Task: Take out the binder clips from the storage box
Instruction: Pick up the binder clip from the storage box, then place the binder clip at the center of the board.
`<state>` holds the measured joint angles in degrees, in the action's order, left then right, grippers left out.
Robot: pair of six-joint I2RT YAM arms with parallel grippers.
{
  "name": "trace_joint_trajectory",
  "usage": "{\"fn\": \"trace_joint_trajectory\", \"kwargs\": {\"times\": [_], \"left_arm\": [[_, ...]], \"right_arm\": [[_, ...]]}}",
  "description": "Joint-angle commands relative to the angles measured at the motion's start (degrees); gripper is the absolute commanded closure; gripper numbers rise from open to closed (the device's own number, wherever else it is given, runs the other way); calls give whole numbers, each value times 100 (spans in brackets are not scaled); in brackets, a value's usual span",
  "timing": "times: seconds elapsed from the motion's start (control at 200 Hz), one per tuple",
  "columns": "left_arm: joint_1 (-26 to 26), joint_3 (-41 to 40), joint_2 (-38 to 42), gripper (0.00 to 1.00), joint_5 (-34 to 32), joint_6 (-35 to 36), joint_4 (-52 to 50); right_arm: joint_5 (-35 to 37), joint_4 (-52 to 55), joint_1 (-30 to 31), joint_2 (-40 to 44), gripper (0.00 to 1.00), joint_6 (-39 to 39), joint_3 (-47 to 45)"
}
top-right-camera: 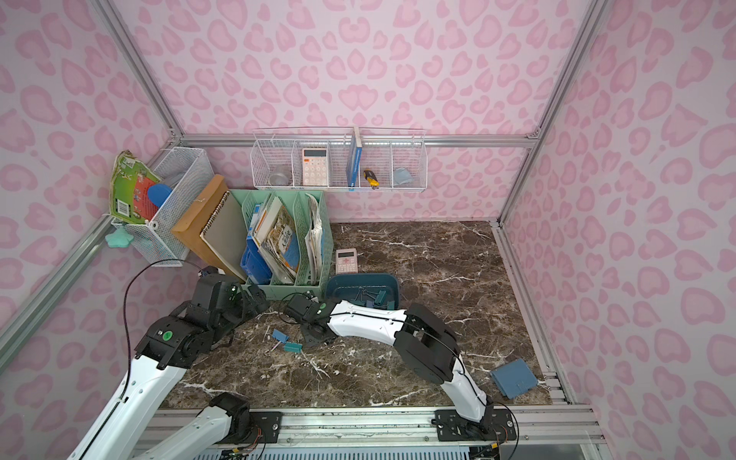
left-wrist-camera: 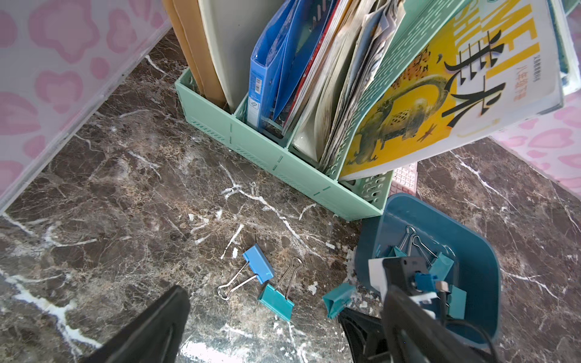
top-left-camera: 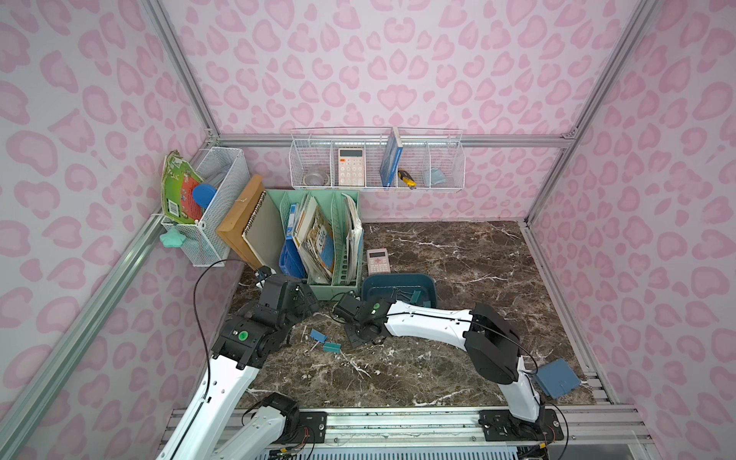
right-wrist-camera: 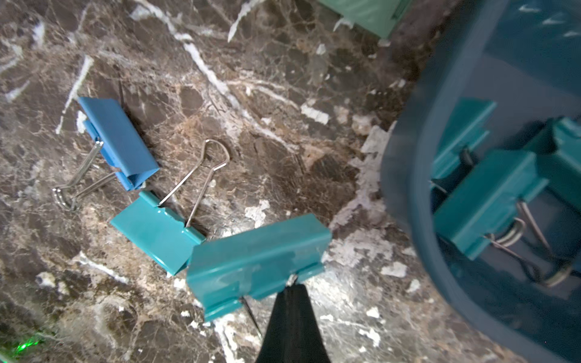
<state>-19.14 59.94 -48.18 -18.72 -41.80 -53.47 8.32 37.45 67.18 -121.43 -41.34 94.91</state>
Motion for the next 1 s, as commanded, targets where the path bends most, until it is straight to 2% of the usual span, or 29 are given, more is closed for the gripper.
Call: {"fn": "trace_joint_trajectory", "kwargs": {"times": [0.0,0.21,0.275,0.36,0.565,0.725,0.895,0.995], "left_arm": [[6,-68,61,0,-15,-54,-136],[6,-195,134,1,237,6,-87],[6,-194,125,1,307,47,-69],[6,-161,64,1,387,66,-14],[-2,49,-427,6,820,52,276],[-10,242,-1136,18,1379,50,608],[-109,729,-2239,33,1957,109,706],[-225,1105,-3001,43,2220,167,672]], "right_arm": [[-29,-34,25,-70,100,-111,30],[-172,-133,23,-400,100,-23,196],[-134,-89,16,-422,80,11,271],[36,-97,-3,-232,63,62,226],[262,-234,-365,725,55,222,-280],[458,-404,-888,1535,29,435,-948],[435,-619,-1508,2161,1,686,-1607],[333,-741,-1861,2398,1,843,-1944]]}}
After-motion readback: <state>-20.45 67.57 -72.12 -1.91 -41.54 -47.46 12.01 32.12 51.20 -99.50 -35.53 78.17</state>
